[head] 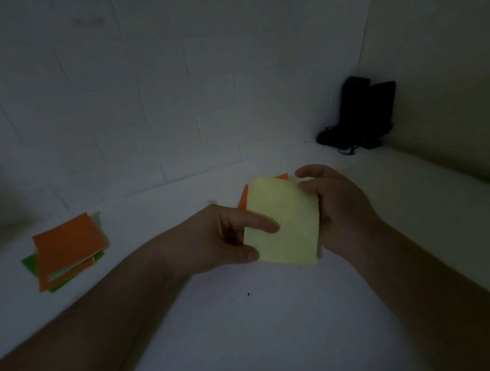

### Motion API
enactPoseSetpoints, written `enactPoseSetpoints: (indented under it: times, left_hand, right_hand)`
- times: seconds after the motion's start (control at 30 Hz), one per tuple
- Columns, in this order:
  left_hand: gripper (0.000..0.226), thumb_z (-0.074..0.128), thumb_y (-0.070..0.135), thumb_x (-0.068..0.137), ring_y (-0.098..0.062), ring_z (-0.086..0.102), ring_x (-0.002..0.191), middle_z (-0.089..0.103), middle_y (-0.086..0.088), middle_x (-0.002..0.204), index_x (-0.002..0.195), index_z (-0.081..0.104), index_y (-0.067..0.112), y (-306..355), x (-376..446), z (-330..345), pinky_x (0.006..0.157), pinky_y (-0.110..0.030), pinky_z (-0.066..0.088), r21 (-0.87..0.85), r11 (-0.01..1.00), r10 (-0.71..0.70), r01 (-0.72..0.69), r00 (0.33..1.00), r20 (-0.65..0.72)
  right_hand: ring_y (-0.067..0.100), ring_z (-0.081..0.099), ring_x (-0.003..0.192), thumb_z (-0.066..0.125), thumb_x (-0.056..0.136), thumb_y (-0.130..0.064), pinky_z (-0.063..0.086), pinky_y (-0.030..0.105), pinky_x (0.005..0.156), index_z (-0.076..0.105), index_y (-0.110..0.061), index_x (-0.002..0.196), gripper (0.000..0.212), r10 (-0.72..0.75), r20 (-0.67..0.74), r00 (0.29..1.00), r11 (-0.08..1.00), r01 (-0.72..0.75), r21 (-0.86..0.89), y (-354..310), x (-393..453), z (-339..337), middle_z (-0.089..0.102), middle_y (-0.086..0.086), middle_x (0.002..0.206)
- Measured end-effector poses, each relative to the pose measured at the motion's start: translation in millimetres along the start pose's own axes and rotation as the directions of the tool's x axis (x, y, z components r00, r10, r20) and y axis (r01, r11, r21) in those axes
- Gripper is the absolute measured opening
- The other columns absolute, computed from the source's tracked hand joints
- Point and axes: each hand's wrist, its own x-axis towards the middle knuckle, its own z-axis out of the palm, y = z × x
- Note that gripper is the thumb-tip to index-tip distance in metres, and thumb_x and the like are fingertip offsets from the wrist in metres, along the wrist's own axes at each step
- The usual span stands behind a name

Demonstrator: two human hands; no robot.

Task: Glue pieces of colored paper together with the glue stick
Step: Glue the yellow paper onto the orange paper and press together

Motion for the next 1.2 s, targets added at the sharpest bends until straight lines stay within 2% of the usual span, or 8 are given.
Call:
enactPoseSetpoints:
  times: [0.23, 0.37, 0.5, 0.63, 0.77, 0.87, 1.07, 1.2]
  left_hand:
    - [0.048, 0.081, 0.009, 0.083, -0.011, 0.066, 0.073, 0.070, 0.004, 0.082, 0.128, 0.071, 0.023, 3.0, -2.4, -4.9, 0.070, -0.024, 0.054, 0.000, 1.000, -0.009, 0.009, 0.997, 0.081]
    - [0.027, 0.081, 0.051, 0.076, -0.006, 0.053, 0.072, 0.055, 0.002, 0.084, 0.101, 0.079, 0.044, -9.6, 3.7, -16.4, 0.071, -0.022, 0.043, 0.382, 0.924, 0.069, 0.012, 0.978, -0.198]
    - [0.029, 0.087, 0.049, 0.074, -0.005, 0.059, 0.087, 0.058, 0.011, 0.096, 0.100, 0.079, 0.039, -20.2, 7.8, -12.3, 0.073, -0.011, 0.042, 0.542, 0.839, 0.128, -0.050, 0.986, -0.108]
    - [0.030, 0.090, 0.041, 0.077, -0.006, 0.064, 0.096, 0.063, 0.016, 0.107, 0.104, 0.079, 0.035, -25.0, 9.3, -7.0, 0.082, -0.019, 0.050, 0.545, 0.835, 0.109, -0.079, 0.994, -0.023]
    - [0.032, 0.090, 0.038, 0.077, -0.001, 0.064, 0.097, 0.063, 0.022, 0.107, 0.105, 0.077, 0.035, -27.2, 9.8, -6.5, 0.081, -0.017, 0.049, 0.522, 0.845, 0.148, -0.114, 0.989, -0.024]
    - [0.042, 0.091, 0.039, 0.074, -0.004, 0.061, 0.091, 0.066, 0.022, 0.108, 0.102, 0.060, 0.041, -24.4, 7.7, -6.3, 0.076, -0.023, 0.050, 0.467, 0.883, 0.101, -0.056, 0.992, -0.072]
    - [0.035, 0.092, 0.027, 0.075, -0.004, 0.066, 0.092, 0.072, 0.011, 0.105, 0.077, 0.057, 0.027, -18.9, 8.8, -3.1, 0.077, -0.026, 0.052, 0.467, 0.883, 0.090, -0.054, 0.994, -0.056]
    - [0.024, 0.089, 0.020, 0.080, -0.002, 0.069, 0.110, 0.076, 0.010, 0.103, 0.076, 0.066, 0.012, -24.0, 8.7, -0.5, 0.095, -0.033, 0.056, 0.336, 0.941, 0.054, -0.030, 0.997, -0.060]
  right_hand:
    - [0.026, 0.061, 0.076, 0.060, 0.095, -0.006, 0.050, 0.035, 0.064, 0.075, -0.027, 0.085, 0.027, -0.100, 0.003, 0.995, 0.957, 0.097, -0.275, 8.0, 6.7, -6.5, 0.066, 0.006, 0.085]
    - [0.014, 0.050, 0.062, 0.063, 0.097, -0.010, 0.037, 0.026, 0.057, 0.072, -0.030, 0.089, 0.023, -0.234, 0.163, 0.959, 0.796, 0.285, -0.534, 18.9, 6.3, -7.2, 0.059, -0.011, 0.067]
    - [0.010, 0.060, 0.063, 0.061, 0.099, -0.026, 0.053, 0.031, 0.060, 0.068, -0.040, 0.098, 0.015, -0.239, 0.365, 0.900, 0.424, 0.435, -0.795, 24.3, 3.0, -12.4, 0.067, -0.011, 0.080]
    - [0.002, 0.064, 0.073, 0.070, 0.094, -0.035, 0.055, 0.027, 0.070, 0.073, -0.032, 0.095, 0.005, -0.275, 0.398, 0.875, 0.324, 0.474, -0.819, 12.2, -1.6, -15.0, 0.070, -0.012, 0.086]
    - [0.009, 0.046, 0.053, 0.072, 0.090, -0.033, 0.034, 0.012, 0.054, 0.055, -0.017, 0.069, 0.031, -0.697, -0.039, 0.716, 0.449, 0.393, -0.803, -22.4, 8.0, -34.6, 0.051, -0.006, 0.059]
    - [0.013, 0.042, 0.063, 0.070, 0.083, -0.010, 0.039, 0.026, 0.062, 0.045, -0.022, 0.080, 0.028, -0.585, -0.420, 0.694, 0.752, 0.270, -0.601, -34.4, 25.0, -61.5, 0.046, -0.002, 0.074]
    - [0.020, 0.058, 0.107, 0.083, 0.086, -0.018, 0.049, 0.032, 0.079, 0.035, -0.016, 0.141, 0.073, -0.179, -0.227, 0.957, 0.841, 0.030, -0.540, -5.9, 41.7, -69.7, 0.054, -0.002, 0.125]
    - [0.010, 0.060, 0.083, 0.078, 0.091, -0.033, 0.043, 0.024, 0.060, 0.049, -0.015, 0.118, 0.043, -0.268, -0.191, 0.944, 0.680, 0.045, -0.732, 1.6, 48.9, -69.9, 0.064, -0.001, 0.105]
